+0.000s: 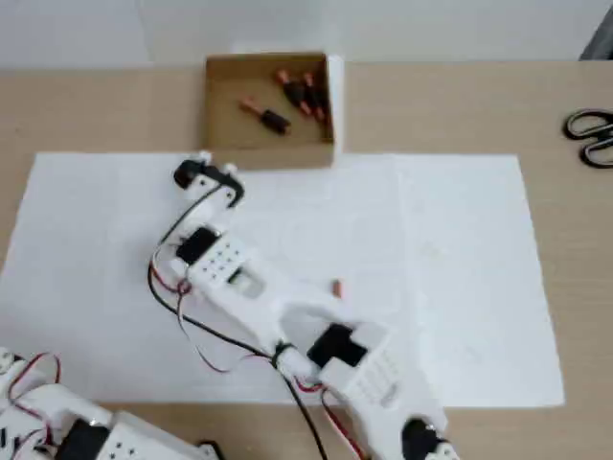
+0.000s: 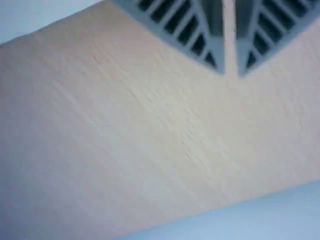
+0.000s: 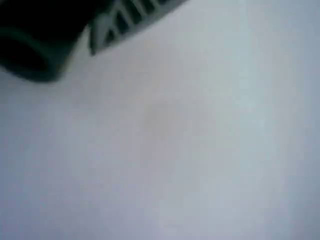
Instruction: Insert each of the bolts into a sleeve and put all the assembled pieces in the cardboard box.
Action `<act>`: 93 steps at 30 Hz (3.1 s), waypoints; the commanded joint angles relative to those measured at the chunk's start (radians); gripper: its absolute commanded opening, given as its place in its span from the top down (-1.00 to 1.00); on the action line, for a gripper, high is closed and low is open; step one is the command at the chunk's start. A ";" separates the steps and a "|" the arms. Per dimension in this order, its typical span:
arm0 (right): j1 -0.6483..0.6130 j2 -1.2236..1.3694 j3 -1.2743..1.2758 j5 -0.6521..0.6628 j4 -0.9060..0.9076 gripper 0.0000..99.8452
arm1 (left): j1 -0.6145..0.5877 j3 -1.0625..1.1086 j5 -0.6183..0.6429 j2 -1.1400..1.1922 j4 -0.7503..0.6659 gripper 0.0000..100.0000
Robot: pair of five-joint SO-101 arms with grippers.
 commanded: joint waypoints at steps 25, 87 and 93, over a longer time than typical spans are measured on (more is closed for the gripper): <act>0.424 -0.403 -0.031 1.105 0.711 0.99 | 0.026 -0.004 -0.003 -0.011 0.184 0.99; 0.588 -0.048 -0.081 1.066 0.486 0.63 | 1.048 -0.246 -0.005 -0.009 0.305 0.99; 0.585 -0.048 -0.081 1.069 0.486 0.63 | 1.048 -0.246 -0.005 -0.009 0.305 0.99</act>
